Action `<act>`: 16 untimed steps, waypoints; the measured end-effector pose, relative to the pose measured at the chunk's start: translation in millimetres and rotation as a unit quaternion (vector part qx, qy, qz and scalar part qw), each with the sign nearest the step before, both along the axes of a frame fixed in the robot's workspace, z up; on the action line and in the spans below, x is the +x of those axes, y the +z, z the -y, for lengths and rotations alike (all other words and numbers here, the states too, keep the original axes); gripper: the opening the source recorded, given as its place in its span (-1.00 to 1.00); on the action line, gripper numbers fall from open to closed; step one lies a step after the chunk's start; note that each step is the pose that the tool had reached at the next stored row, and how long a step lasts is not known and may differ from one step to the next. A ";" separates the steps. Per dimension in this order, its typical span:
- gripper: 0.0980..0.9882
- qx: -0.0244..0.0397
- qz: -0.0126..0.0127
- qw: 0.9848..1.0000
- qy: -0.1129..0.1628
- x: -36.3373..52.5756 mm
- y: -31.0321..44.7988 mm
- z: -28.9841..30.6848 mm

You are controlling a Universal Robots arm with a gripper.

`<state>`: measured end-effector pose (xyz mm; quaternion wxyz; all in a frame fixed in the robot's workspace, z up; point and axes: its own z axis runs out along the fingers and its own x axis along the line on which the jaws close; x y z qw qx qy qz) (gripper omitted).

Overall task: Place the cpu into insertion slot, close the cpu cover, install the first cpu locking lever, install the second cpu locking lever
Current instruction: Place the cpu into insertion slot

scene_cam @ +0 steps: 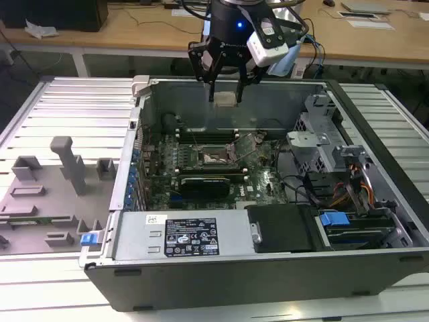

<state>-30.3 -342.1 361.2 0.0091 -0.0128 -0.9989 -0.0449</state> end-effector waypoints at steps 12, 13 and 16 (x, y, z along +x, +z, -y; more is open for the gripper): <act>-0.01 0.000 0.003 1.000 0.000 -0.7 -19.4 0.0; -0.01 0.000 0.004 1.000 0.000 -0.7 -23.4 0.0; -0.01 0.000 0.005 1.000 0.000 -1.1 -39.4 0.0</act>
